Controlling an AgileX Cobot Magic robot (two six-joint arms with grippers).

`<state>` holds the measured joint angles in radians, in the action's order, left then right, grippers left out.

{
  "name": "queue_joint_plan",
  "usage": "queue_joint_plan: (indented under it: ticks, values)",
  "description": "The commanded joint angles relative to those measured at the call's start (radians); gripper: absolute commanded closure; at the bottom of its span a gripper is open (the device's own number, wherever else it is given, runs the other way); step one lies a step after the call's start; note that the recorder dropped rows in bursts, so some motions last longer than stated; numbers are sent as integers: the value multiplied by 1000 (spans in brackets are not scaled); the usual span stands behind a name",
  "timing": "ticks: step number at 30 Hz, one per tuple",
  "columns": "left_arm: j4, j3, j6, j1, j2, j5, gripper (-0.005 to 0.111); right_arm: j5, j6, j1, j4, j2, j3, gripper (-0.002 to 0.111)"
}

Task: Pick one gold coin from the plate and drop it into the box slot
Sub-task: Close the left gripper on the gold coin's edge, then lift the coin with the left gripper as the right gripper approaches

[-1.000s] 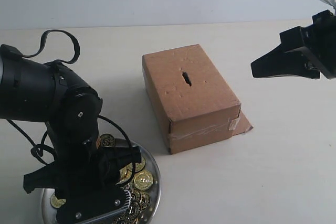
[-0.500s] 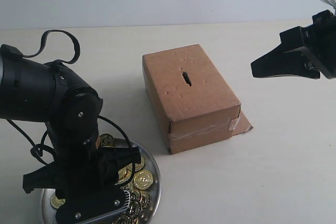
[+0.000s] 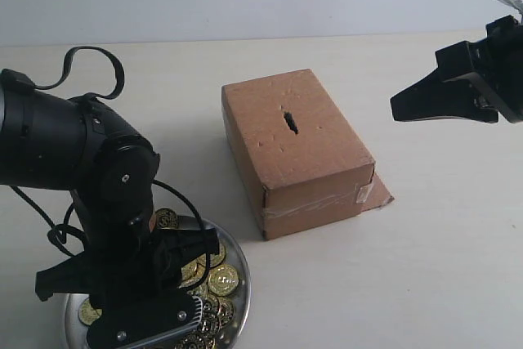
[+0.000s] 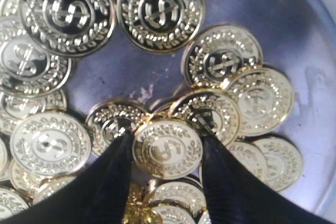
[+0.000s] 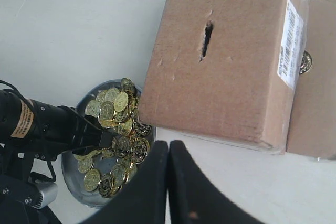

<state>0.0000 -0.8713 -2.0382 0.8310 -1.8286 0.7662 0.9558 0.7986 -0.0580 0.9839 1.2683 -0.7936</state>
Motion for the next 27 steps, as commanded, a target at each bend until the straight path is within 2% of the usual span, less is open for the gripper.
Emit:
queue_joint_plan:
  ticks: [1, 8, 15, 20, 24, 27]
  values:
    - [-22, 6, 2, 8, -22, -47, 86, -5, 9, -1, 11, -2, 6, 108]
    - [-22, 6, 4, 8, -25, -59, 85, -5, 9, -1, 11, -2, 6, 108]
    - [-22, 6, 90, 8, 72, -59, 85, -5, 9, -1, 12, -2, 6, 108]
    - [0, 6, 282, 6, 189, -68, 85, 46, 59, -14, 65, -2, 10, 108]
    - [23, 6, 467, 6, 269, -63, 85, 21, 66, -113, 65, -2, 27, 108]
    - [23, 6, 632, 6, 319, -48, 85, -105, 66, -219, 108, -2, 65, 108]
